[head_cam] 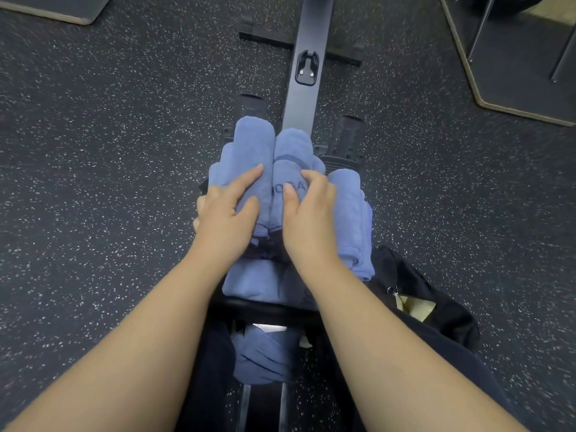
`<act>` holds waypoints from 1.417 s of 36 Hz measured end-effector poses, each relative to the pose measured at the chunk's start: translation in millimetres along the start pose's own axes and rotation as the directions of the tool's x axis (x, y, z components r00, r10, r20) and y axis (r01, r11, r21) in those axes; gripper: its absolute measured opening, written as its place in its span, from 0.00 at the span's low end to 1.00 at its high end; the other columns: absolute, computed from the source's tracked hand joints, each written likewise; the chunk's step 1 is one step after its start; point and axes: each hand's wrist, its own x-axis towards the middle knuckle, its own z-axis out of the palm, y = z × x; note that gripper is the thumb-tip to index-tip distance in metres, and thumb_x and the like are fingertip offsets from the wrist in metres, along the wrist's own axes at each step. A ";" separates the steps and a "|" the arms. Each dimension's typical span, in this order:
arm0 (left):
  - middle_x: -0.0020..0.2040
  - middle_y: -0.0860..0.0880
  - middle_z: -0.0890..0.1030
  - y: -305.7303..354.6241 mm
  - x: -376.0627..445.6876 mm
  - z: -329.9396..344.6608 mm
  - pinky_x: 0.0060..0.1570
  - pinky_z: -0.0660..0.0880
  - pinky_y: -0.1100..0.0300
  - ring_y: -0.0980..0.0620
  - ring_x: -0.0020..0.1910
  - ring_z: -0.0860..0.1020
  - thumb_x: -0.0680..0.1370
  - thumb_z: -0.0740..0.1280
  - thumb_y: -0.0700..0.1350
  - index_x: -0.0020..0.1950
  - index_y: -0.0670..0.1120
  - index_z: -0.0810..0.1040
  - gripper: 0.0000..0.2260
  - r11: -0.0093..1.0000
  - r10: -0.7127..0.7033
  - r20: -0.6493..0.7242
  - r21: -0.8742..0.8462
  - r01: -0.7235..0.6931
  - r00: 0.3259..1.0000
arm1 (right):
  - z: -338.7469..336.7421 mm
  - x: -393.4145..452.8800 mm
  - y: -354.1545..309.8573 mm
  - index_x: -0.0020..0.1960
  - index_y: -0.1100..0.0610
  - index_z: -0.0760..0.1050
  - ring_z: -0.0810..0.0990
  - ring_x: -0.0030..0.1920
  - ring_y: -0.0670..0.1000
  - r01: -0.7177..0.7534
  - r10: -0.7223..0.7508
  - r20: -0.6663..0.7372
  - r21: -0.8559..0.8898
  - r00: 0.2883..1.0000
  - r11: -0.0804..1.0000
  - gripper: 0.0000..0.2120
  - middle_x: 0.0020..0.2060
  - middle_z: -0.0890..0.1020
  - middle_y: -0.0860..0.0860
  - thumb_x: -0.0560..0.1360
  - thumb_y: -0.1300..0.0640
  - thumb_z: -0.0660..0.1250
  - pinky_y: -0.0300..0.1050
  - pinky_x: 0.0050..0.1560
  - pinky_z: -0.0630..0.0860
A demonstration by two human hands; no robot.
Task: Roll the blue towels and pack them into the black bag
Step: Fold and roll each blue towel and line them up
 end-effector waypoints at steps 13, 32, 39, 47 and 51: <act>0.79 0.52 0.51 -10.6 -1.2 4.8 0.75 0.49 0.47 0.67 0.71 0.50 0.76 0.51 0.56 0.65 0.71 0.56 0.19 0.990 0.140 0.051 0.009 -0.141 0.989 | -11.2 15.6 7.4 0.78 0.57 0.39 0.40 0.77 0.46 0.186 -0.118 0.345 -0.173 0.931 0.967 0.30 0.77 0.39 0.49 0.83 0.51 0.51 0.42 0.74 0.44; 0.77 0.58 0.58 -30.6 -83.6 -8.9 0.68 0.50 0.75 0.73 0.71 0.54 0.74 0.53 0.61 0.69 0.67 0.58 0.23 0.952 0.296 0.087 0.052 -0.301 0.951 | -52.6 -65.4 33.7 0.78 0.53 0.44 0.45 0.76 0.43 0.261 -0.147 0.465 -0.191 0.873 0.946 0.31 0.78 0.43 0.46 0.82 0.50 0.55 0.41 0.75 0.47; 0.75 0.58 0.59 -51.4 -132.3 2.1 0.70 0.57 0.69 0.62 0.71 0.63 0.74 0.53 0.61 0.72 0.63 0.62 0.25 0.956 0.237 0.234 0.115 -0.269 0.943 | -78.4 -95.6 42.0 0.78 0.55 0.51 0.50 0.77 0.48 0.281 -0.068 0.590 -0.276 0.804 0.919 0.28 0.78 0.49 0.48 0.82 0.51 0.57 0.45 0.75 0.51; 0.73 0.58 0.67 -78.2 -147.4 22.0 0.69 0.65 0.52 0.59 0.71 0.65 0.77 0.52 0.55 0.72 0.55 0.69 0.23 0.900 0.143 0.454 0.310 -0.306 0.879 | -113.1 -117.6 62.5 0.77 0.53 0.56 0.48 0.77 0.44 0.198 0.034 0.567 -0.343 0.823 0.918 0.26 0.78 0.53 0.47 0.81 0.53 0.58 0.32 0.69 0.47; 0.74 0.56 0.66 -90.2 -145.8 30.5 0.68 0.66 0.55 0.56 0.72 0.66 0.76 0.46 0.57 0.72 0.56 0.68 0.26 0.817 0.051 0.588 0.440 -0.372 0.807 | -113.3 -118.2 68.7 0.77 0.54 0.57 0.52 0.76 0.44 0.090 0.111 0.554 -0.323 0.825 0.942 0.26 0.77 0.56 0.48 0.81 0.53 0.59 0.29 0.67 0.46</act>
